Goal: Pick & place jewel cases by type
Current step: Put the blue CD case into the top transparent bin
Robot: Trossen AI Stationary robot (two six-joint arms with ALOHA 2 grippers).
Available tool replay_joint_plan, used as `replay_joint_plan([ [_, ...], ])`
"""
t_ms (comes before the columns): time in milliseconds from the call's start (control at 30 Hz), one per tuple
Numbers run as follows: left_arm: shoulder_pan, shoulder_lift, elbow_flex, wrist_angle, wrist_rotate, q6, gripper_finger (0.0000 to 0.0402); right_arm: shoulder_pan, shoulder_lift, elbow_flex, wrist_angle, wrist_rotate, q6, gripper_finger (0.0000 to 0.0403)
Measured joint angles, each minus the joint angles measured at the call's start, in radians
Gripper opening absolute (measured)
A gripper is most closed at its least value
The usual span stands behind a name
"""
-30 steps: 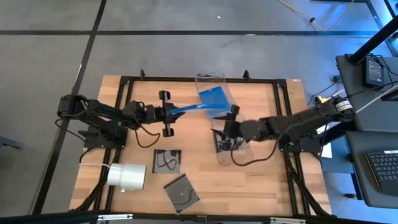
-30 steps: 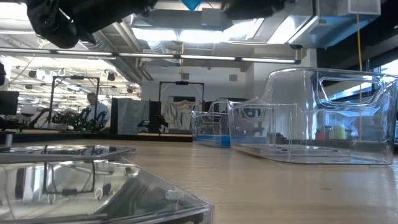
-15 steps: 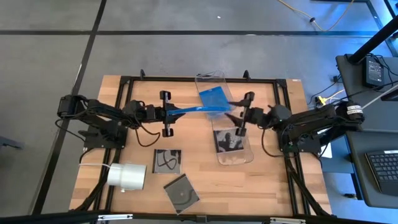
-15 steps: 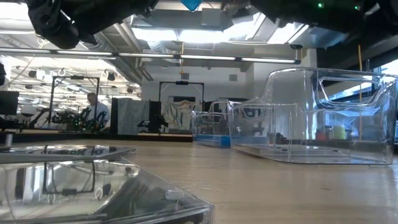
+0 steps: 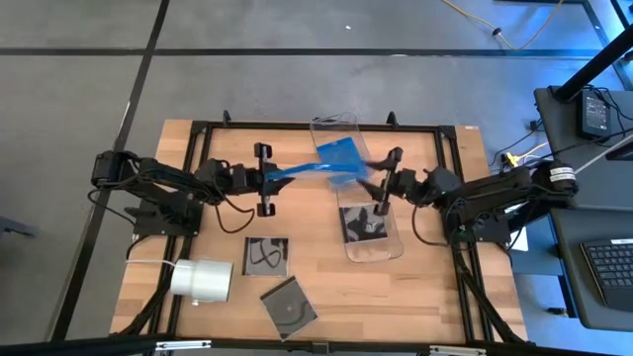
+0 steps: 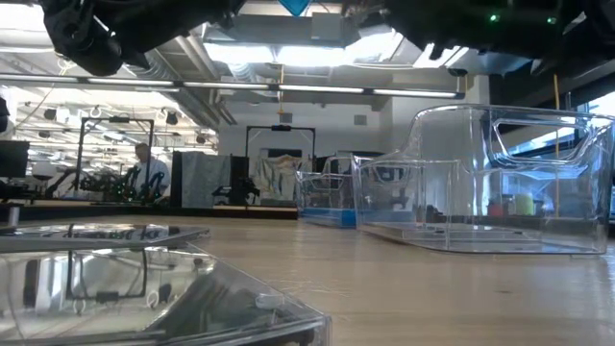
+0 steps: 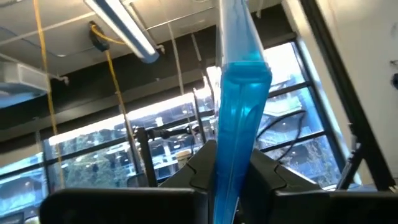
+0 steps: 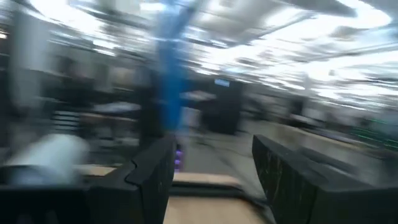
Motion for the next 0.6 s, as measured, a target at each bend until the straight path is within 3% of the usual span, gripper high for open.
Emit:
replay_joint_plan([
  [100, 0.000, 0.000, 0.000, 0.016, -0.036, -0.010, 0.0047, -0.012, 0.040, 0.034, 0.005, -0.179, 0.051, 0.0217],
  [167, 0.000, 0.000, 0.000, 0.023, -0.038, -0.010, 0.0048, -0.013, 0.091, 0.068, 0.000, -0.224, 0.051, 0.0217],
  [600, -0.008, 0.000, 0.000, 0.038, 0.026, -0.035, 0.0047, -0.026, 0.401, 0.349, -0.058, -0.201, -0.001, 0.0217],
])
